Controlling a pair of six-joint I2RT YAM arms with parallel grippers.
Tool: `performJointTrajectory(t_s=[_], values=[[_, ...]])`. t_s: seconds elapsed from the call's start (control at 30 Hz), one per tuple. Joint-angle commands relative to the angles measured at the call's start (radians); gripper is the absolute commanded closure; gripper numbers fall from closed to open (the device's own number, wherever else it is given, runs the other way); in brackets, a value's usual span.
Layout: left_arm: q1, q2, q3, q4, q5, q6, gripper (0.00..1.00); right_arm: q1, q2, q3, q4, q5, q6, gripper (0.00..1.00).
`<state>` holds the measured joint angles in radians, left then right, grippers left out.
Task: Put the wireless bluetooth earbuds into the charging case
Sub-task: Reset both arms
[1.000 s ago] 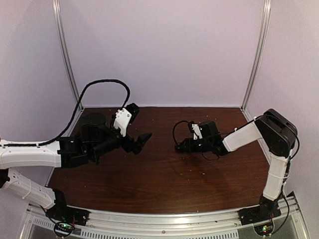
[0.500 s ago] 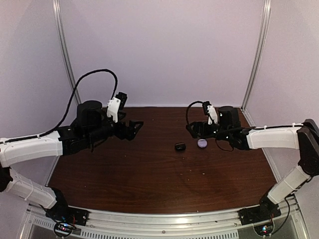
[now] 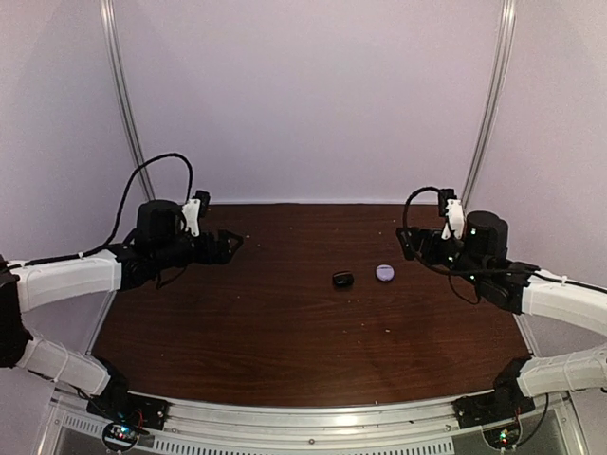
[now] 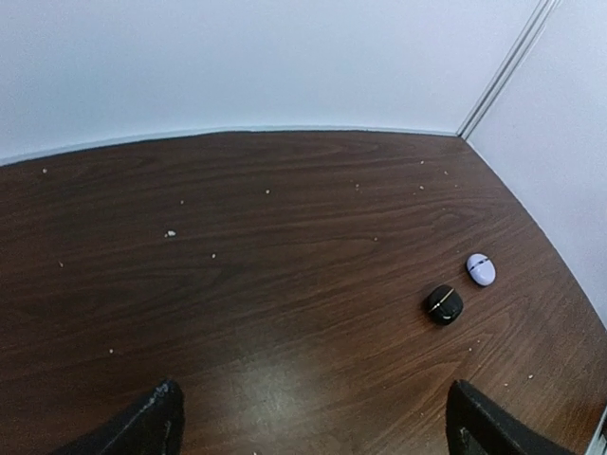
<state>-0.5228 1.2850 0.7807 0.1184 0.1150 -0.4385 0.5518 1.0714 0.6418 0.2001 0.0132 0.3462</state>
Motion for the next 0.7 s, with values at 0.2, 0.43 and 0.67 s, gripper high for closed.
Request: performJointTrajectory(t_s=[0.2, 0.43, 0.67], values=[[0.011, -0.010, -0.194, 0.151, 0.025, -0.093, 0.02, -0.004, -0.080, -0.230, 0.111, 0.064, 0.081, 0.00], [0.011, -0.023, -0.256, 0.196, 0.001, -0.102, 0.02, -0.005, -0.034, -0.253, 0.151, 0.063, 0.081, 0.00], [0.012, -0.018, -0.233, 0.178, -0.011, -0.100, 0.02, -0.005, -0.021, -0.261, 0.187, 0.063, 0.068, 0.00]])
